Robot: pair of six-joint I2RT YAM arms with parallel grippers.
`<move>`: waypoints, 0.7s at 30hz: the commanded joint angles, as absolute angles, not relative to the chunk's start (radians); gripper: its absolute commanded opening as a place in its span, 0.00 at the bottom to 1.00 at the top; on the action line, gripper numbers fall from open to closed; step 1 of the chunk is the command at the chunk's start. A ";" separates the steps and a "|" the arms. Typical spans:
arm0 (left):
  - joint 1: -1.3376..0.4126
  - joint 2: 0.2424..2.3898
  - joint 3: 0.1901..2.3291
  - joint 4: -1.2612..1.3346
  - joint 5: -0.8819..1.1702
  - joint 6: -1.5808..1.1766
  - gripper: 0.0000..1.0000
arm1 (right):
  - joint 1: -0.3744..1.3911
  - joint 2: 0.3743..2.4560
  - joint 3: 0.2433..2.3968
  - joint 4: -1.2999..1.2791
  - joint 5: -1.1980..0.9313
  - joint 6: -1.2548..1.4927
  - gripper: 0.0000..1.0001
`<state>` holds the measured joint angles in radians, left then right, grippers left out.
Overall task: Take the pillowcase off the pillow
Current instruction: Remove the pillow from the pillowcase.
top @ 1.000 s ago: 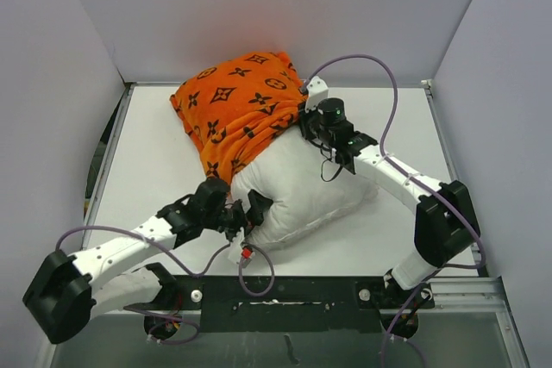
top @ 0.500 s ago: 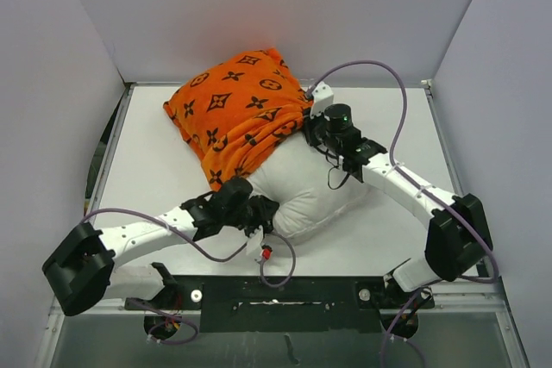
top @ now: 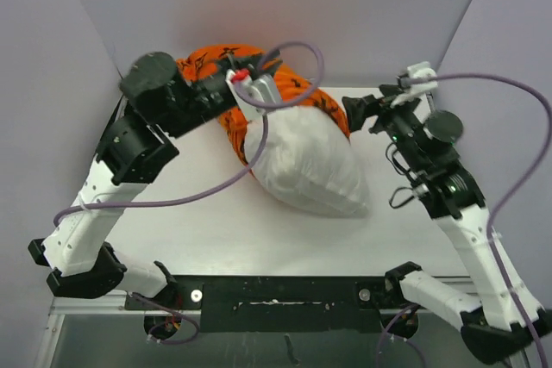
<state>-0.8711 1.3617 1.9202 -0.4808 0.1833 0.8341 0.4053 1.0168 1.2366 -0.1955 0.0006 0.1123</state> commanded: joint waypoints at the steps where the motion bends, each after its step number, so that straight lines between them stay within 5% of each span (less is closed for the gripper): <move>1: -0.800 1.535 2.339 -0.557 0.189 0.583 0.00 | 0.400 0.829 1.287 -0.262 0.044 0.097 0.92; 5: -0.740 1.669 2.661 -0.768 0.281 0.558 0.00 | 0.401 0.691 1.272 -0.349 -0.103 0.107 0.96; 9: -0.723 1.566 2.421 -1.137 0.502 0.718 0.00 | 0.400 0.627 1.136 -0.409 -0.521 0.166 0.98; 10: -0.722 1.502 2.269 -1.115 0.491 0.713 0.17 | 0.402 0.604 1.068 -0.401 -0.581 0.189 0.98; 12: -0.694 1.395 2.022 -1.093 0.489 0.736 0.76 | 0.401 0.541 0.944 -0.386 -0.625 0.190 0.98; 13: -0.677 1.353 1.922 -1.088 0.486 0.729 0.86 | 0.403 0.519 0.904 -0.383 -0.636 0.178 0.98; 18: -0.506 1.317 1.684 -1.213 0.570 0.781 0.95 | 0.434 0.627 0.892 -0.464 -0.657 0.021 0.98; 21: -0.373 1.322 1.641 -1.222 0.636 0.818 0.98 | 0.598 0.758 0.950 -0.539 -0.512 -0.127 0.98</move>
